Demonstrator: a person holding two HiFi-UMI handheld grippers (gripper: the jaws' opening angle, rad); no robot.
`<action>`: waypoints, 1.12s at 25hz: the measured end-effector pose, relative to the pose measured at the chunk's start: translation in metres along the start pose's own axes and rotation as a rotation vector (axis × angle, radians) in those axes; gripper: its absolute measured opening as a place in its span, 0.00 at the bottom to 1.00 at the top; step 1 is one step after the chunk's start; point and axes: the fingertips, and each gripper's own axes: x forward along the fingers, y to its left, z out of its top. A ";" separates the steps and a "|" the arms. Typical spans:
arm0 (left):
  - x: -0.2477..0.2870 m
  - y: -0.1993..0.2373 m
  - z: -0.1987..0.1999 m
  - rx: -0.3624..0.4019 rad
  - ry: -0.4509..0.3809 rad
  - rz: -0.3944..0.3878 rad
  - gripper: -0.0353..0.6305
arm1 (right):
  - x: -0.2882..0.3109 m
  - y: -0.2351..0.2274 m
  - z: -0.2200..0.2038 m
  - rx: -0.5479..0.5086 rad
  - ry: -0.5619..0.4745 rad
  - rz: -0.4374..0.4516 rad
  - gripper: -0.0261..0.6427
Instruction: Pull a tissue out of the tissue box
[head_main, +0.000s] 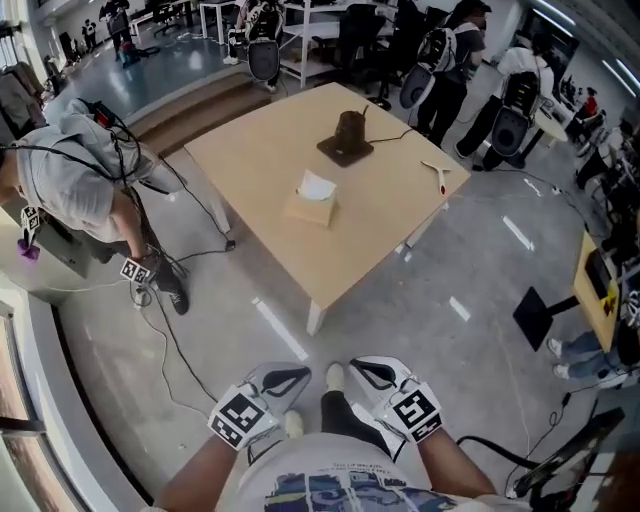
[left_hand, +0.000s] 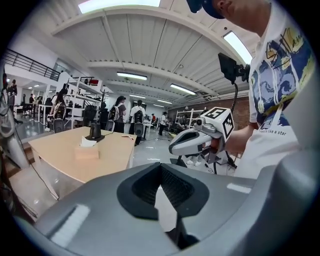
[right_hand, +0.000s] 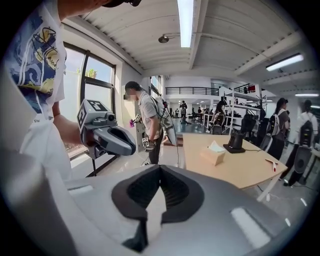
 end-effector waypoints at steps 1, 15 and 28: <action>0.007 0.007 0.004 -0.006 0.001 0.006 0.06 | 0.004 -0.010 0.001 0.001 0.000 0.009 0.04; 0.111 0.109 0.083 -0.008 -0.017 0.131 0.06 | 0.051 -0.158 0.035 -0.069 -0.027 0.141 0.04; 0.130 0.185 0.110 -0.020 -0.012 0.208 0.06 | 0.084 -0.229 0.041 -0.054 -0.010 0.143 0.04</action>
